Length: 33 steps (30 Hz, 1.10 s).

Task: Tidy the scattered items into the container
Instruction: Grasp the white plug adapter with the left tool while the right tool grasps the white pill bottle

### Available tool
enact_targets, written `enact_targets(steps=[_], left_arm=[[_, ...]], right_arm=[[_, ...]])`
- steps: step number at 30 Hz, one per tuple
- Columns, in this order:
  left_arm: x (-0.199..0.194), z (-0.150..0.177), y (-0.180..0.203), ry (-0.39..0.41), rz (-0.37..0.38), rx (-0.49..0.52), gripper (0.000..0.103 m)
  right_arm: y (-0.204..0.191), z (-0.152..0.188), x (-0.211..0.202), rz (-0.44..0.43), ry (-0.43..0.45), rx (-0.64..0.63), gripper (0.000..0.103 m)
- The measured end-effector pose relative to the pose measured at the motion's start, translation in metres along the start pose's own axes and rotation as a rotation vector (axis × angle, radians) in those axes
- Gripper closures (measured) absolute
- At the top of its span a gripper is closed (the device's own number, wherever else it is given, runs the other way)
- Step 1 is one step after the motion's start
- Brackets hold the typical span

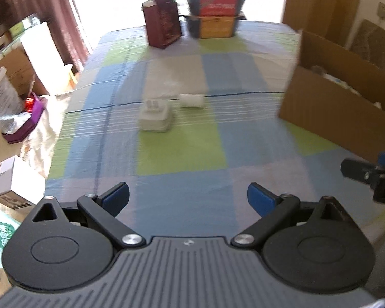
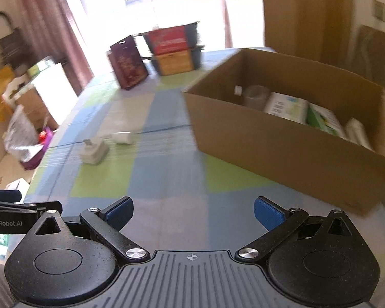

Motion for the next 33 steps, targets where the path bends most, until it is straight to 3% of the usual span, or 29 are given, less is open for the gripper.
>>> enact_targets(steps=[6,12,16,18,27,28,29,30,33], left_arm=[[0.030,-0.005,-0.038,0.004,-0.046,0.000,0.007],[0.072,-0.014,-0.048,0.013,-0.038,0.064,0.011],[0.114,-0.021,-0.050,0.012,-0.010,0.133,0.026],[0.132,-0.026,-0.051,0.011,0.020,0.138,0.028],[0.181,-0.040,-0.052,0.017,0.095,0.101,0.028],[0.186,-0.042,-0.052,0.018,0.103,0.098,0.029],[0.192,-0.043,-0.052,0.018,0.110,0.094,0.040],[0.197,-0.045,-0.053,0.018,0.118,0.090,0.044],[0.203,-0.045,-0.059,0.019,0.124,0.083,0.043]], right_arm=[[-0.034,-0.004,0.061,-0.094,-0.030,-0.102,0.000],[-0.052,-0.004,0.115,-0.150,-0.064,-0.123,0.000],[-0.049,-0.003,0.142,-0.149,-0.091,-0.133,0.000],[-0.043,-0.002,0.154,-0.134,-0.103,-0.114,0.000],[-0.027,0.000,0.173,-0.132,-0.119,-0.072,0.000],[-0.029,0.000,0.174,-0.140,-0.119,-0.078,0.000],[-0.030,0.001,0.175,-0.149,-0.118,-0.084,0.000],[-0.032,0.001,0.176,-0.162,-0.115,-0.093,0.000],[-0.044,0.000,0.180,-0.209,-0.099,-0.156,0.000]])
Point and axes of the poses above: each gripper's, at about its wrist camera, not at the fingertips, and x roughly the way its jaws point, y to its right, z to its underside, the point moved 5 cm from there along x, roughly the way its jaws point, and after that the axes turned 13 degrees about y, right-handed, at the moved point
